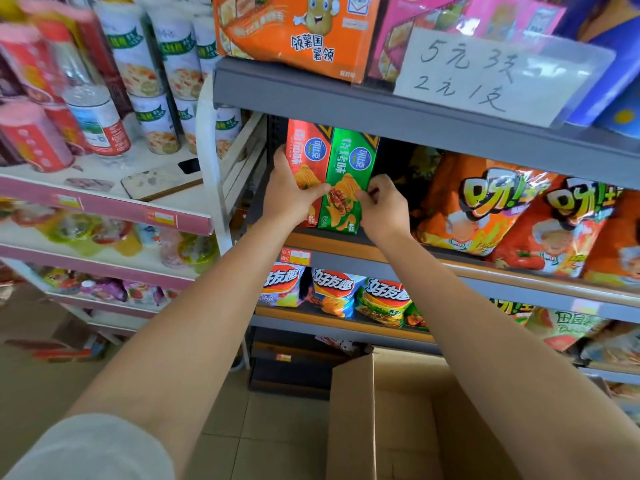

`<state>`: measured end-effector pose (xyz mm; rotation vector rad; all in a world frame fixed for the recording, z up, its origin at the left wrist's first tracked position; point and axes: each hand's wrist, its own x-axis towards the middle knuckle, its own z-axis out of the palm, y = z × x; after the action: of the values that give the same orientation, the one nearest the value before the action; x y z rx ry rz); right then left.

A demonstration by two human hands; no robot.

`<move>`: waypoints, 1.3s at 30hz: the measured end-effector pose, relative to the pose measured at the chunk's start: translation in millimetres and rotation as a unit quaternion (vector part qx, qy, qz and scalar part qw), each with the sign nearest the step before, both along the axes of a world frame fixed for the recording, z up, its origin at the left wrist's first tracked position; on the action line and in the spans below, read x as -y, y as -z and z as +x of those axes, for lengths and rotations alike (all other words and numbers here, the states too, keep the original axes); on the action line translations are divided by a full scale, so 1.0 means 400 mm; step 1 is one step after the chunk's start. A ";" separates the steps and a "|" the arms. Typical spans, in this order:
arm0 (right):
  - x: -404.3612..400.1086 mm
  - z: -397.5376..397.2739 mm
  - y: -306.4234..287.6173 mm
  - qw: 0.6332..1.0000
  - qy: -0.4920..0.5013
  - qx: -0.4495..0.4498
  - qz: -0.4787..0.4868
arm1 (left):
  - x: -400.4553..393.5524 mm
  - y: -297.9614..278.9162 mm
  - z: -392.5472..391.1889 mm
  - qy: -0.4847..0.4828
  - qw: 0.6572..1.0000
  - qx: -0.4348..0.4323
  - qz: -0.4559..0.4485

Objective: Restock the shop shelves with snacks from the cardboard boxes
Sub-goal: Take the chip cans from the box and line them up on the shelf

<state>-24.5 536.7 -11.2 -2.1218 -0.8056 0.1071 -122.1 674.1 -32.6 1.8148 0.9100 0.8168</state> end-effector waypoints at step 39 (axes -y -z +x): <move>0.631 0.305 -0.016 0.957 0.280 0.005 -0.077 | 0.574 -0.087 0.292 0.069 0.998 -0.007 0.006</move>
<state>97.7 284.5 -4.8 -2.4188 -0.1795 -0.1474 -5.3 444.3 2.2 1.8741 0.7811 0.7255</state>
